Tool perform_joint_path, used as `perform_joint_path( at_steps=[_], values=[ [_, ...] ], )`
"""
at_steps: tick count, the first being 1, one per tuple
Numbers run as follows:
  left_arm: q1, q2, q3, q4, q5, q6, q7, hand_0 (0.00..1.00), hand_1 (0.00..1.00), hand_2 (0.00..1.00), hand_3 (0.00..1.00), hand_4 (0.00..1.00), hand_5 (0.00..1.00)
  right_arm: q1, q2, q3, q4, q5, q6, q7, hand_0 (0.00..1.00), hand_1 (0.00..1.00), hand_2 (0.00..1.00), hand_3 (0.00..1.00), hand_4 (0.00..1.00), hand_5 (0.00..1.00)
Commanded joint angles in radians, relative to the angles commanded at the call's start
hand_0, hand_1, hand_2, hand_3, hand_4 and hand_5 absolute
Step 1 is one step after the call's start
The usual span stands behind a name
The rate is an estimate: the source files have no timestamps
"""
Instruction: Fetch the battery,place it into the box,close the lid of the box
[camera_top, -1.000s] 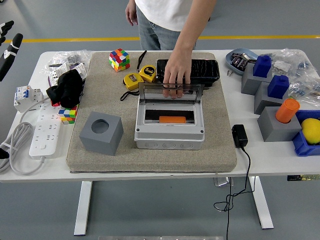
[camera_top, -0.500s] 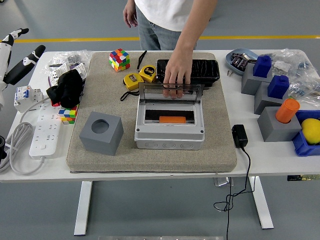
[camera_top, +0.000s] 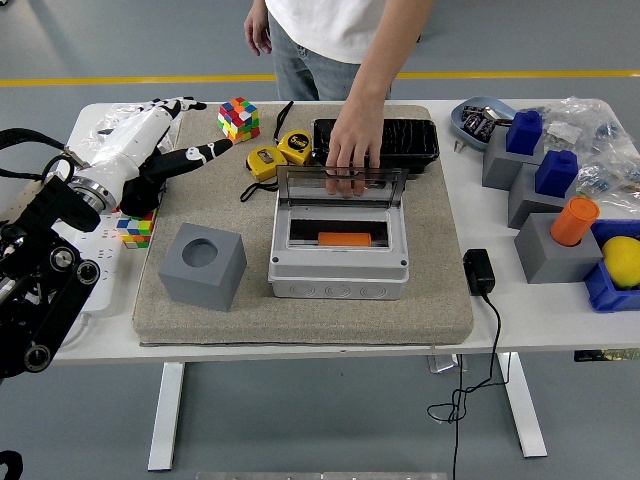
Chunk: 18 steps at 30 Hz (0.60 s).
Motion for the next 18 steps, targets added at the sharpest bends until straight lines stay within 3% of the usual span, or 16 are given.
perform_joint_path(
  at_steps=[9, 18],
  values=[
    [-0.063, -0.006, 0.172, -0.024, -0.100, -0.075, 0.068, 0.998, 0.998, 0.912, 0.868, 0.998, 0.998, 0.004, -0.003, 0.005, -0.001, -0.005, -0.001, 0.000, 0.909, 0.904, 0.854, 0.896, 0.998, 0.998],
    [-0.092, 0.008, 0.258, -0.038, -0.129, -0.089, 0.081, 0.998, 0.998, 0.883, 0.840, 0.998, 0.998, 0.006, -0.007, -0.002, 0.000, -0.003, -0.001, -0.001, 0.908, 0.904, 0.854, 0.895, 0.998, 0.998]
  ],
)
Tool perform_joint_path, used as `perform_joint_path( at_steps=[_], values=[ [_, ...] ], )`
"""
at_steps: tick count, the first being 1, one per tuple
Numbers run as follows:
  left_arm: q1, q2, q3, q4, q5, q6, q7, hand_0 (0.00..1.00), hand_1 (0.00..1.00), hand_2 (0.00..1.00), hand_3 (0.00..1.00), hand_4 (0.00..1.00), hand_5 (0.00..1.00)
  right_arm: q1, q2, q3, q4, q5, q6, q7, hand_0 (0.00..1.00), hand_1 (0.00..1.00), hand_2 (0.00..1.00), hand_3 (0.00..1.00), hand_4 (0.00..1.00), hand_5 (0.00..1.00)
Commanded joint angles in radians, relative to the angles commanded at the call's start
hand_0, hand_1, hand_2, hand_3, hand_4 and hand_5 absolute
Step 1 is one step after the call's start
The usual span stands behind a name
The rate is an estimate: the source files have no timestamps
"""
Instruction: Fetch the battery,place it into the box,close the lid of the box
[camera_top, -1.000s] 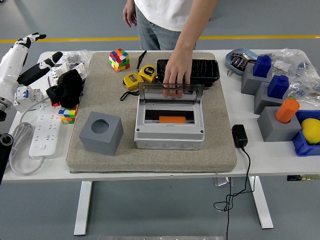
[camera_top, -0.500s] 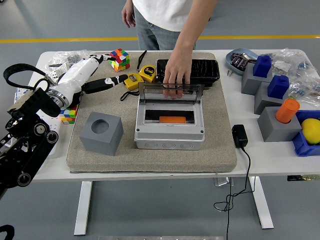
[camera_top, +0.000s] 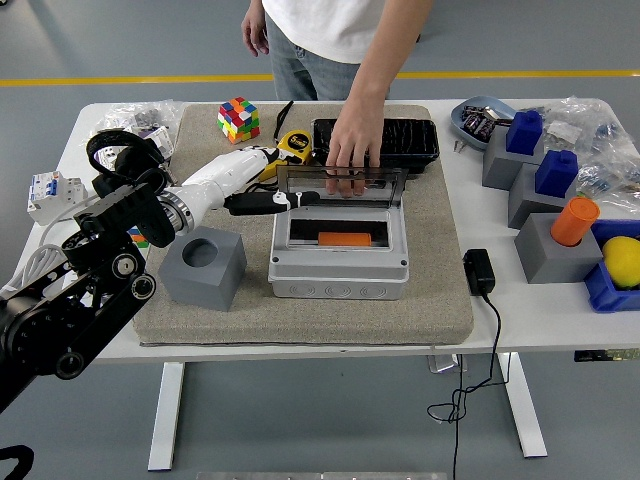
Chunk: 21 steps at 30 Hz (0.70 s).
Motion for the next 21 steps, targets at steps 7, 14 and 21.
perform_joint_path(
  at_steps=[7, 14, 21],
  values=[
    [-0.002, 0.014, 0.044, -0.015, -0.017, 0.000, -0.005, 0.998, 0.998, 0.874, 0.830, 0.998, 0.998, -0.002, -0.004, 0.001, -0.001, 0.000, -0.001, 0.000, 0.907, 0.904, 0.854, 0.897, 0.998, 0.998],
    [-0.013, 0.037, 0.090, -0.055, -0.032, 0.006, -0.011, 0.998, 0.998, 0.873, 0.828, 0.998, 0.998, -0.002, -0.005, -0.004, 0.000, 0.003, -0.001, 0.000, 0.907, 0.904, 0.853, 0.896, 0.998, 0.998],
    [-0.033, 0.060, 0.137, -0.091, -0.042, 0.014, -0.017, 0.998, 0.998, 0.869, 0.827, 0.998, 0.998, 0.000, -0.007, -0.001, -0.001, 0.001, -0.001, 0.000, 0.907, 0.904, 0.854, 0.897, 0.998, 0.998]
  ],
)
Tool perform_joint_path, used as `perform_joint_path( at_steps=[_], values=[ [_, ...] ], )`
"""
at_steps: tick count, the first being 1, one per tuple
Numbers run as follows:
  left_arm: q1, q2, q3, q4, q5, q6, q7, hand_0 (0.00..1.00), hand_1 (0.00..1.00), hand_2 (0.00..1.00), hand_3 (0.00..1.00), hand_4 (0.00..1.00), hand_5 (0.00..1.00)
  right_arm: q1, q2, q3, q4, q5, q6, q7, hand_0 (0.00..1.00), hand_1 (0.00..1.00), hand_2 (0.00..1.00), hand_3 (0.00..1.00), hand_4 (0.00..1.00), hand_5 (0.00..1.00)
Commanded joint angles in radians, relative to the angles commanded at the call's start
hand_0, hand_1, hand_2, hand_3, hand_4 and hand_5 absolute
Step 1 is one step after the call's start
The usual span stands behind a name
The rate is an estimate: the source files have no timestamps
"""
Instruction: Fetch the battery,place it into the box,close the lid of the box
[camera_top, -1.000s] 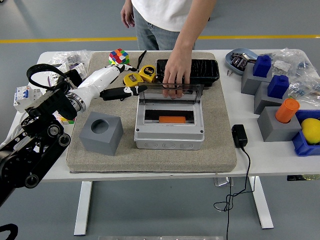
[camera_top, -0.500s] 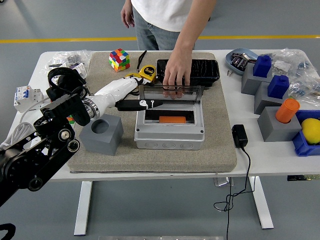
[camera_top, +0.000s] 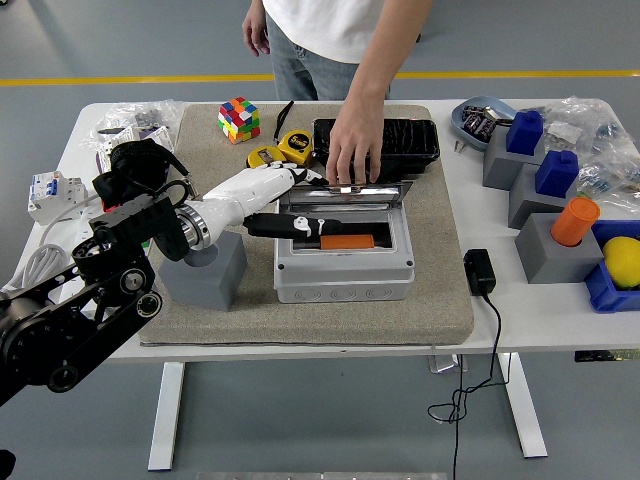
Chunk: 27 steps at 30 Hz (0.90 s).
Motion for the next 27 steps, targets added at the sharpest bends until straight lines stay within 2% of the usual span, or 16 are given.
perform_joint_path(
  at_steps=[27],
  values=[
    [-0.031, 0.049, 0.156, -0.051, -0.062, -0.018, -0.007, 0.998, 0.998, 0.871, 0.826, 0.998, 0.998, 0.003, -0.001, 0.011, 0.000, 0.000, 0.001, 0.000, 0.906, 0.904, 0.854, 0.898, 0.998, 0.998]
  ],
)
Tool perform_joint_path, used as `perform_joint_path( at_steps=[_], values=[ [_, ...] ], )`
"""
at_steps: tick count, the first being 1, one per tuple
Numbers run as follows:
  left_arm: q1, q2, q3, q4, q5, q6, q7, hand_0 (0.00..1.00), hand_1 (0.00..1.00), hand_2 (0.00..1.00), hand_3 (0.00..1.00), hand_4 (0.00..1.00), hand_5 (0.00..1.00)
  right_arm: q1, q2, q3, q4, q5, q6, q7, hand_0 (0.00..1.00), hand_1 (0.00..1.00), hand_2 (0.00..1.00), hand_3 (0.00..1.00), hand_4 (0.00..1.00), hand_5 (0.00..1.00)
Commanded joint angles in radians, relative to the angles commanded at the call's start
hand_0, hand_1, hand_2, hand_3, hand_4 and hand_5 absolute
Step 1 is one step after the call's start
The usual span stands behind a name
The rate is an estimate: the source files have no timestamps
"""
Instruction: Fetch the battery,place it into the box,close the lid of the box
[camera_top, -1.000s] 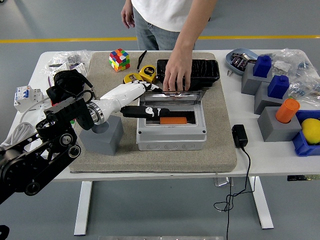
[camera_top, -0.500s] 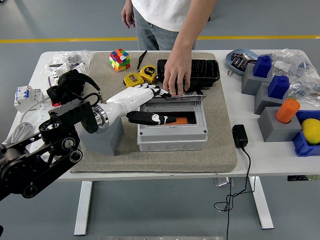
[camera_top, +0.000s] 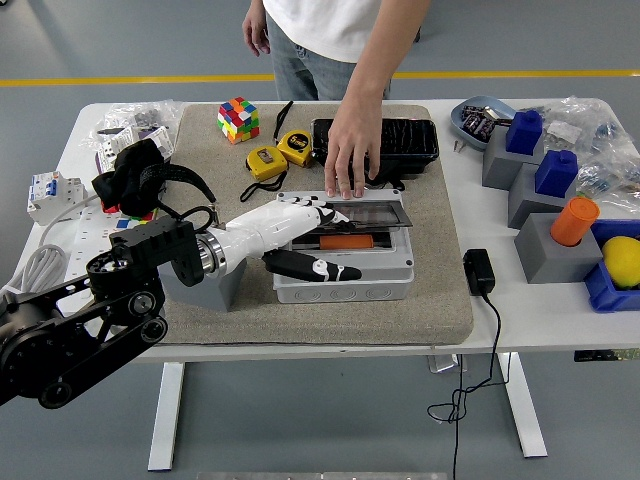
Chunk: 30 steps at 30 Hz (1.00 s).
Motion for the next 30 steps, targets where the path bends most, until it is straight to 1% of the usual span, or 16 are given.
perform_joint_path(
  at_steps=[4, 10, 12, 15, 16, 18, 19, 21, 22, 23, 24, 25, 26, 28, 29, 30],
  values=[
    [-0.001, 0.003, 0.009, -0.001, -0.010, -0.006, -0.002, 0.998, 0.992, 0.871, 0.826, 0.998, 0.998, 0.000, 0.000, 0.001, 0.000, 0.000, -0.001, 0.000, 0.907, 0.904, 0.855, 0.898, 0.998, 0.998],
    [-0.001, 0.001, -0.007, 0.001, -0.004, 0.000, -0.008, 0.998, 0.987, 0.868, 0.826, 0.998, 0.998, 0.000, 0.001, 0.003, 0.000, -0.002, 0.000, 0.000, 0.906, 0.904, 0.854, 0.898, 0.998, 0.998],
    [-0.001, 0.001, -0.014, 0.000, 0.002, 0.009, -0.013, 0.998, 0.987, 0.868, 0.826, 0.998, 0.998, 0.001, 0.001, 0.005, -0.001, -0.003, 0.000, 0.000, 0.906, 0.904, 0.854, 0.898, 0.998, 0.998],
    [0.006, -0.002, -0.036, 0.004, 0.019, 0.059, -0.042, 0.998, 0.973, 0.863, 0.826, 0.998, 0.998, 0.000, 0.002, 0.005, 0.000, -0.003, 0.000, 0.000, 0.906, 0.904, 0.854, 0.897, 0.998, 0.998],
    [0.008, -0.002, -0.042, 0.004, 0.021, 0.067, -0.047, 0.998, 0.973, 0.863, 0.826, 0.998, 0.998, 0.000, 0.002, 0.005, 0.000, -0.003, 0.000, 0.000, 0.906, 0.904, 0.854, 0.897, 0.998, 0.998],
    [0.028, -0.014, -0.092, 0.008, 0.038, 0.093, -0.069, 0.998, 0.973, 0.863, 0.826, 0.998, 0.998, -0.001, 0.004, 0.005, 0.000, -0.003, 0.000, 0.000, 0.906, 0.904, 0.854, 0.897, 0.998, 0.998],
    [0.037, -0.020, -0.120, 0.009, 0.045, 0.097, -0.077, 0.998, 0.951, 0.866, 0.824, 0.998, 0.998, -0.002, 0.005, 0.005, 0.000, -0.003, 0.000, 0.000, 0.906, 0.904, 0.854, 0.898, 0.998, 0.998],
    [0.051, -0.028, -0.162, 0.012, 0.050, 0.104, -0.091, 0.998, 0.951, 0.866, 0.824, 0.998, 0.998, -0.003, 0.006, 0.004, 0.000, -0.002, 0.000, 0.000, 0.906, 0.904, 0.854, 0.898, 0.998, 0.998],
    [0.067, -0.038, -0.191, 0.018, 0.043, 0.120, -0.113, 0.998, 0.951, 0.866, 0.824, 0.998, 0.998, -0.004, 0.007, 0.005, 0.000, -0.003, 0.000, 0.000, 0.906, 0.904, 0.854, 0.898, 0.998, 0.998],
    [0.087, -0.049, -0.232, 0.026, 0.028, 0.146, -0.146, 0.998, 0.951, 0.866, 0.824, 0.998, 0.998, -0.005, 0.009, 0.006, 0.000, -0.005, 0.000, 0.000, 0.906, 0.904, 0.854, 0.898, 0.998, 0.998],
    [0.108, -0.060, -0.271, 0.033, -0.003, 0.173, -0.183, 0.998, 0.951, 0.866, 0.824, 0.998, 0.998, -0.006, 0.010, 0.006, 0.000, -0.005, 0.001, 0.000, 0.906, 0.904, 0.854, 0.898, 0.998, 0.998],
    [0.125, -0.068, -0.319, 0.037, -0.041, 0.197, -0.219, 0.998, 0.971, 0.896, 0.867, 0.998, 0.998, -0.007, 0.011, 0.008, 0.000, -0.006, 0.001, 0.000, 0.907, 0.903, 0.853, 0.897, 0.998, 0.998],
    [0.133, -0.072, -0.356, 0.038, -0.067, 0.209, -0.242, 0.998, 0.971, 0.896, 0.867, 0.998, 0.998, -0.007, 0.012, 0.009, 0.000, -0.008, 0.001, 0.000, 0.907, 0.903, 0.853, 0.897, 0.998, 0.998],
    [0.157, -0.085, -0.428, 0.041, -0.123, 0.226, -0.283, 0.998, 0.971, 0.896, 0.867, 0.998, 0.998, -0.009, 0.013, 0.010, 0.000, -0.010, 0.002, -0.001, 0.907, 0.903, 0.853, 0.897, 0.998, 0.998],
    [0.180, -0.101, -0.474, 0.041, -0.163, 0.229, -0.305, 0.998, 0.971, 0.896, 0.867, 0.998, 0.998, -0.010, 0.014, 0.011, 0.000, -0.011, 0.002, -0.001, 0.907, 0.903, 0.853, 0.897, 0.998, 0.998],
    [0.195, -0.109, -0.513, 0.041, -0.197, 0.230, -0.317, 0.998, 0.971, 0.896, 0.867, 0.998, 0.998, -0.010, 0.015, 0.012, 0.000, -0.012, 0.002, -0.001, 0.907, 0.903, 0.853, 0.897, 0.998, 0.998]
  ],
)
